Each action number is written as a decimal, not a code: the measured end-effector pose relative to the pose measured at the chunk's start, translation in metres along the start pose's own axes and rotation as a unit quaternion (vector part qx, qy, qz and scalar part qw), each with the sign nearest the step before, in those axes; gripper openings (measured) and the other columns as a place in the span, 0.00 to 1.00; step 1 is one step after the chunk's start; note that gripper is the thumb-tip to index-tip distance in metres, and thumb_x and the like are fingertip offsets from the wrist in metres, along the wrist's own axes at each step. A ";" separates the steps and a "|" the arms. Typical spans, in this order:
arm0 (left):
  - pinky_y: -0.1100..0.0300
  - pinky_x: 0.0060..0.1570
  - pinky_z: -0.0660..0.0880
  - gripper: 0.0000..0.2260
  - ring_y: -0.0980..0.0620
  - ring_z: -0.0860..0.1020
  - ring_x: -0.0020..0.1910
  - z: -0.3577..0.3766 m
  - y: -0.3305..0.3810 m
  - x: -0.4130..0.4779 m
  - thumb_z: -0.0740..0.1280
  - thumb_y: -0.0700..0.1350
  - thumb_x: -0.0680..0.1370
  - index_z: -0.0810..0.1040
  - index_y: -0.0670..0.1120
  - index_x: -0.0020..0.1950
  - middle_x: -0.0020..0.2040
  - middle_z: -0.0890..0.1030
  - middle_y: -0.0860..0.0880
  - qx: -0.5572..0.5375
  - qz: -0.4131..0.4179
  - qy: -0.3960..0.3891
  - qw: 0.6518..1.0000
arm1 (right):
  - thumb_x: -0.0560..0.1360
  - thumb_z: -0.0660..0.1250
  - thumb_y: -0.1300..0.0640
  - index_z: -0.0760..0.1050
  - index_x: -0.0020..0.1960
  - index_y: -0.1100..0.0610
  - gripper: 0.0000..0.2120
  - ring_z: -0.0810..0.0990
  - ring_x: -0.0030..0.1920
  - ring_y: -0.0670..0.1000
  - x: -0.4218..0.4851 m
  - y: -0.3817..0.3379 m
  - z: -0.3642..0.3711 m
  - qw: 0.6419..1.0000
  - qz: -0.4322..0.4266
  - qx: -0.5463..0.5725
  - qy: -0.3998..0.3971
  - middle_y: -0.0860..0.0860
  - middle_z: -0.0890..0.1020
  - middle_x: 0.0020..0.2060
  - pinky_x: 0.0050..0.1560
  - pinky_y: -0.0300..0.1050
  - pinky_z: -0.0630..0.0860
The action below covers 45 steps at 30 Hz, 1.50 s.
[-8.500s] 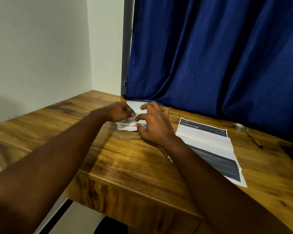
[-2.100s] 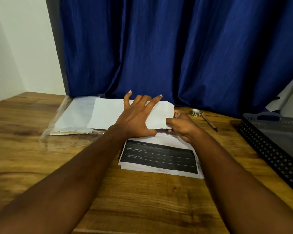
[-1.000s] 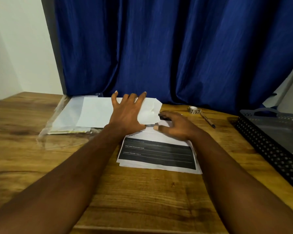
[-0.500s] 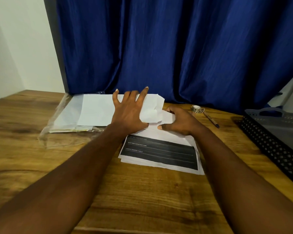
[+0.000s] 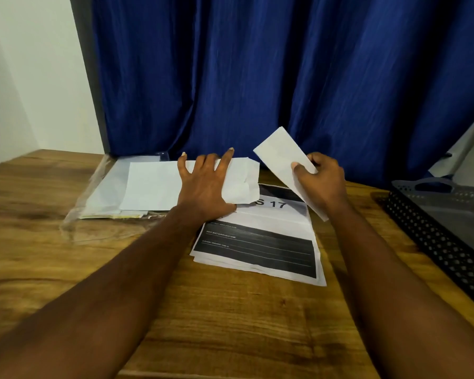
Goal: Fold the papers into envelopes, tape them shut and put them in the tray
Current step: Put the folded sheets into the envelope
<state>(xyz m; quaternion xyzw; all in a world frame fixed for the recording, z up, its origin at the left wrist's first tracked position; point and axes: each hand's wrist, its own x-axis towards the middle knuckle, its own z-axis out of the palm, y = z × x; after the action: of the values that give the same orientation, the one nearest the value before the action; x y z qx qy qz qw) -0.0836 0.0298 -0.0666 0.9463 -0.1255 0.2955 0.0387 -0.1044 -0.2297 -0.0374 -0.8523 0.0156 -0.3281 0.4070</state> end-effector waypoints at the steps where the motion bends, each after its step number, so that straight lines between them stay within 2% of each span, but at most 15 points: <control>1: 0.32 0.77 0.43 0.58 0.45 0.65 0.76 0.000 -0.001 0.000 0.76 0.70 0.64 0.46 0.56 0.83 0.77 0.67 0.48 0.002 -0.001 0.000 1.000 | 0.78 0.71 0.42 0.82 0.55 0.51 0.13 0.84 0.48 0.48 0.000 0.002 -0.002 1.000 0.001 -0.002 -0.017 0.47 0.86 0.53 0.45 0.44 0.80; 6: 0.32 0.76 0.44 0.58 0.45 0.65 0.75 0.001 -0.002 0.000 0.76 0.69 0.63 0.47 0.55 0.83 0.76 0.68 0.48 0.004 -0.002 0.005 1.000 | 0.74 0.74 0.36 0.83 0.49 0.48 0.16 0.85 0.45 0.45 -0.002 0.011 -0.007 0.995 -0.025 -0.041 -0.089 0.42 0.87 0.43 0.47 0.49 0.83; 9: 0.32 0.76 0.44 0.57 0.45 0.66 0.75 0.001 -0.002 0.000 0.76 0.69 0.63 0.48 0.55 0.84 0.75 0.69 0.48 0.003 0.004 0.009 1.000 | 0.69 0.76 0.32 0.83 0.49 0.47 0.20 0.85 0.46 0.44 -0.002 0.012 -0.006 0.988 -0.023 -0.049 -0.146 0.42 0.87 0.44 0.50 0.54 0.85; 12: 0.33 0.76 0.43 0.56 0.45 0.65 0.75 0.000 0.000 -0.001 0.75 0.70 0.64 0.49 0.55 0.84 0.76 0.68 0.48 0.002 0.016 0.002 1.000 | 0.68 0.79 0.34 0.84 0.51 0.48 0.21 0.86 0.48 0.46 -0.003 0.009 -0.006 0.980 -0.023 -0.053 -0.188 0.43 0.88 0.47 0.52 0.55 0.85; 16: 0.33 0.76 0.44 0.54 0.45 0.62 0.77 0.001 0.000 0.002 0.73 0.73 0.65 0.51 0.57 0.83 0.78 0.64 0.48 0.012 0.024 -0.014 1.000 | 0.69 0.81 0.40 0.83 0.51 0.50 0.18 0.86 0.48 0.48 -0.003 0.006 -0.010 0.983 -0.004 0.002 -0.184 0.45 0.88 0.46 0.53 0.54 0.85; 20: 0.32 0.76 0.45 0.55 0.44 0.61 0.77 0.001 0.000 0.002 0.72 0.75 0.64 0.51 0.57 0.83 0.79 0.63 0.47 0.023 0.026 -0.013 0.999 | 0.73 0.78 0.41 0.83 0.51 0.49 0.14 0.86 0.48 0.48 0.001 -0.001 -0.016 0.988 0.027 0.043 -0.144 0.45 0.88 0.47 0.49 0.48 0.84; 24: 0.32 0.77 0.44 0.55 0.44 0.61 0.78 -0.001 0.000 0.002 0.72 0.74 0.65 0.50 0.56 0.84 0.79 0.62 0.47 0.023 0.024 -0.016 0.999 | 0.70 0.82 0.43 0.83 0.52 0.50 0.16 0.87 0.51 0.50 0.003 -0.003 -0.015 0.973 0.041 0.023 -0.225 0.46 0.88 0.49 0.56 0.52 0.85; 28: 0.32 0.77 0.45 0.55 0.45 0.61 0.78 0.000 0.000 0.002 0.71 0.75 0.64 0.50 0.57 0.83 0.79 0.63 0.47 0.015 0.026 -0.019 0.999 | 0.63 0.83 0.37 0.82 0.51 0.48 0.23 0.86 0.52 0.51 0.003 0.000 -0.013 0.966 0.050 -0.046 -0.248 0.46 0.87 0.50 0.58 0.59 0.84; 31: 0.33 0.77 0.46 0.56 0.44 0.62 0.77 0.000 0.000 0.000 0.66 0.81 0.63 0.51 0.57 0.83 0.78 0.64 0.47 0.003 0.046 -0.004 0.999 | 0.61 0.84 0.37 0.81 0.52 0.47 0.26 0.84 0.54 0.52 0.002 0.000 -0.015 0.965 0.063 -0.048 -0.251 0.47 0.86 0.52 0.59 0.59 0.84; 35: 0.35 0.76 0.44 0.59 0.45 0.59 0.78 -0.006 0.004 -0.002 0.53 0.88 0.59 0.50 0.58 0.84 0.79 0.61 0.48 -0.031 0.080 -0.060 0.995 | 0.64 0.84 0.40 0.78 0.57 0.44 0.27 0.81 0.56 0.50 -0.003 -0.006 -0.014 0.968 0.021 -0.067 -0.239 0.46 0.82 0.56 0.58 0.55 0.83; 37: 0.37 0.74 0.51 0.52 0.46 0.64 0.72 -0.006 0.008 -0.002 0.49 0.84 0.67 0.56 0.55 0.83 0.73 0.67 0.48 -0.038 0.082 -0.028 0.995 | 0.69 0.81 0.44 0.76 0.60 0.43 0.23 0.81 0.56 0.49 -0.006 -0.011 -0.013 0.969 -0.016 -0.067 -0.238 0.45 0.82 0.56 0.59 0.53 0.82; 40: 0.41 0.66 0.59 0.29 0.46 0.71 0.64 -0.004 0.006 -0.002 0.50 0.64 0.84 0.70 0.49 0.77 0.64 0.75 0.47 -0.075 0.066 0.073 0.992 | 0.75 0.74 0.49 0.76 0.61 0.45 0.16 0.81 0.55 0.50 -0.010 -0.022 -0.008 0.965 -0.063 -0.065 -0.247 0.46 0.82 0.54 0.62 0.54 0.80; 42: 0.43 0.60 0.60 0.18 0.46 0.73 0.58 -0.002 0.002 -0.002 0.54 0.52 0.85 0.77 0.47 0.67 0.58 0.78 0.47 -0.091 0.072 0.124 0.986 | 0.78 0.72 0.51 0.75 0.62 0.46 0.14 0.81 0.54 0.52 -0.012 -0.026 -0.003 0.958 -0.078 -0.081 -0.264 0.48 0.82 0.54 0.62 0.55 0.79; 45: 0.45 0.58 0.60 0.10 0.46 0.74 0.53 0.000 0.001 -0.001 0.57 0.46 0.83 0.78 0.48 0.57 0.52 0.79 0.48 -0.098 0.060 0.137 0.984 | 0.79 0.72 0.52 0.75 0.62 0.47 0.13 0.80 0.52 0.56 -0.015 -0.025 0.000 0.952 -0.091 -0.108 -0.273 0.52 0.82 0.52 0.58 0.55 0.79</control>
<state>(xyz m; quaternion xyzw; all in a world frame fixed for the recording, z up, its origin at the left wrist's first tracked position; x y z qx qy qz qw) -0.0844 0.0285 -0.0674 0.8794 -0.2038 0.4100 0.1305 -0.1222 -0.2088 -0.0274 -0.9461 -0.1381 -0.1148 0.2695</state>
